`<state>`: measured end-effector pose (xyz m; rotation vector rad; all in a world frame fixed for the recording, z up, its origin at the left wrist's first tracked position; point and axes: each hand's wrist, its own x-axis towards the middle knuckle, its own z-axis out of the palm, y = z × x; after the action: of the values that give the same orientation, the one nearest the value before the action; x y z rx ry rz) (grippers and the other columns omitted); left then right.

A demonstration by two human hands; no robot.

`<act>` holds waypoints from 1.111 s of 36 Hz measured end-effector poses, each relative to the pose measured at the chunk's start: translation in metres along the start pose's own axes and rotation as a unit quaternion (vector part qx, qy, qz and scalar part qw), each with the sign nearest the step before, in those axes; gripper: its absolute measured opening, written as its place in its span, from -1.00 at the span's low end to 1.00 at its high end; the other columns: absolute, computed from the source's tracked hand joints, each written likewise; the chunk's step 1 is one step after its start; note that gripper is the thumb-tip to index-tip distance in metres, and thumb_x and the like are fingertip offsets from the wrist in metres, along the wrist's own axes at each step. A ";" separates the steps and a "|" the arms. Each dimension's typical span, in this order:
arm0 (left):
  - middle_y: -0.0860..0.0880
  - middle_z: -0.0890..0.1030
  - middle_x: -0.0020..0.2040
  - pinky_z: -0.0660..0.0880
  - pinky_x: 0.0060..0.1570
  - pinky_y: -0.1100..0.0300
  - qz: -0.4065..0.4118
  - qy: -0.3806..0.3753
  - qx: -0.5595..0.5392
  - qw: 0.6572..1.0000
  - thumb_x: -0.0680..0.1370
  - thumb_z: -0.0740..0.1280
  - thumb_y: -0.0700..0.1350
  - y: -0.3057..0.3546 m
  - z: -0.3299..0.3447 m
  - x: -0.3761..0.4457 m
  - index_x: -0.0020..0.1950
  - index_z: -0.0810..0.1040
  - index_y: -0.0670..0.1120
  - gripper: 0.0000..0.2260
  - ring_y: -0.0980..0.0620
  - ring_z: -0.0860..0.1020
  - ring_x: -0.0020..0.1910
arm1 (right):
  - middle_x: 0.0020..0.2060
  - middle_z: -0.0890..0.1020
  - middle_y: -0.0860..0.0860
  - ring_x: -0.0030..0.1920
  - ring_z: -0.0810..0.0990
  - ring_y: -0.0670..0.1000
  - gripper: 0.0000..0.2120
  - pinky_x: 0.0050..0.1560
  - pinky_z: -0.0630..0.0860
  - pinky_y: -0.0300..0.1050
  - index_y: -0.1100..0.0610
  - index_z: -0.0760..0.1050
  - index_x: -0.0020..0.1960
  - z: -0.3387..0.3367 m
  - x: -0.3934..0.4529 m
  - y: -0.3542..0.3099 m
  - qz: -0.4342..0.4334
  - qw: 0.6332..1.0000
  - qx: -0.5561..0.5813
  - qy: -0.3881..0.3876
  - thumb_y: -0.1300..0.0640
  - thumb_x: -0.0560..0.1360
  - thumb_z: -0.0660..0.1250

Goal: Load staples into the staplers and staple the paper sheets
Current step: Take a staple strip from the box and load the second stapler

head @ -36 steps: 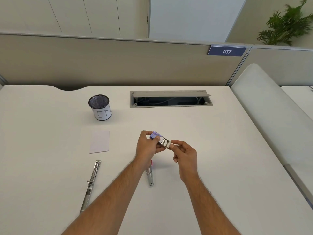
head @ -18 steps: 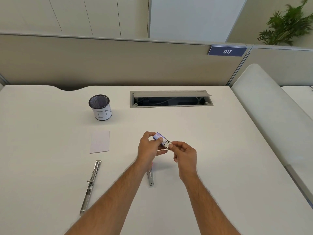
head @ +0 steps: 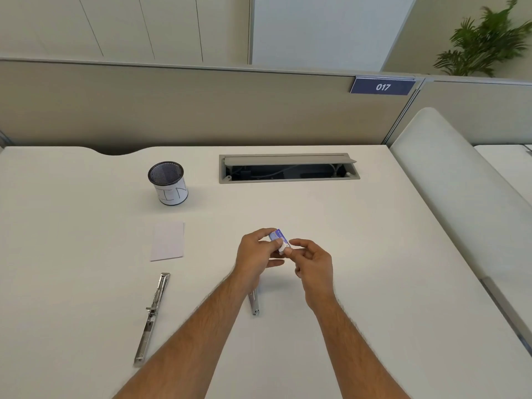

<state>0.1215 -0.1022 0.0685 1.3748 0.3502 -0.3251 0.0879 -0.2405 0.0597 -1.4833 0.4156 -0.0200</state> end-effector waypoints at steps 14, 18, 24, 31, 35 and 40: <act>0.06 0.73 -0.15 0.62 0.09 0.13 0.041 -0.003 0.143 0.989 0.57 0.44 -0.04 -0.001 0.018 0.000 0.46 0.50 0.13 -0.54 0.09 0.68 0.00 | -0.54 0.46 -0.12 -0.49 0.38 -0.10 -0.92 -0.46 0.32 -0.31 -0.08 0.59 -0.12 -0.006 0.012 0.012 -0.085 0.957 -0.272 0.049 -0.05 0.49 0.44; 0.05 0.69 -0.08 0.46 -0.18 0.32 0.042 0.040 0.175 0.983 0.60 0.38 0.05 -0.001 0.014 -0.001 0.40 0.48 0.09 -0.64 0.16 0.63 -0.05 | -0.40 0.59 -0.04 -0.37 0.55 0.02 -0.85 -0.30 0.49 -0.08 0.07 0.57 -0.04 -0.009 0.030 0.015 -0.058 0.939 -0.323 0.100 -0.01 0.52 0.42; -0.04 0.71 -0.03 0.62 -0.08 0.08 0.032 0.090 0.167 0.981 0.58 0.37 -0.10 -0.003 -0.010 0.000 0.13 0.61 0.02 -0.87 -0.08 0.68 -0.01 | -0.24 0.62 0.04 -0.20 0.61 0.16 -0.80 -0.21 0.49 -0.05 0.12 0.52 -0.02 -0.007 0.056 0.028 -0.023 0.904 -0.414 0.104 -0.03 0.56 0.36; -0.06 0.71 0.00 0.58 -0.09 0.10 0.024 0.115 0.149 0.982 0.58 0.36 -0.15 -0.003 -0.029 -0.007 0.06 0.62 0.02 -0.89 -0.10 0.66 0.05 | -0.29 0.52 -0.01 -0.25 0.53 0.12 -0.78 -0.26 0.37 -0.09 0.09 0.43 -0.11 -0.005 0.076 0.035 -0.017 0.882 -0.462 0.092 -0.04 0.57 0.33; -0.06 0.71 0.00 0.57 -0.12 0.09 0.021 0.126 0.147 0.981 0.58 0.35 -0.15 -0.004 -0.037 -0.010 0.06 0.62 0.01 -0.89 -0.13 0.66 0.05 | -0.27 0.56 0.02 -0.22 0.57 0.14 -0.80 -0.23 0.46 -0.07 0.09 0.47 -0.05 -0.004 0.079 0.038 -0.012 0.883 -0.461 0.086 -0.04 0.55 0.34; -0.06 0.70 -0.03 0.61 0.00 0.04 0.021 0.137 0.132 0.982 0.59 0.34 -0.20 -0.005 -0.046 -0.014 0.03 0.63 -0.02 -0.89 -0.01 0.68 -0.09 | -0.17 0.60 0.05 -0.17 0.55 0.16 -0.64 -0.18 0.43 -0.05 0.14 0.50 0.15 -0.004 0.078 0.038 0.002 0.890 -0.449 0.084 -0.09 0.51 0.43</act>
<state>0.1044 -0.0579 0.0624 1.6912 0.5187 -0.1489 0.1497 -0.2609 0.0025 -2.4093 0.6115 0.0547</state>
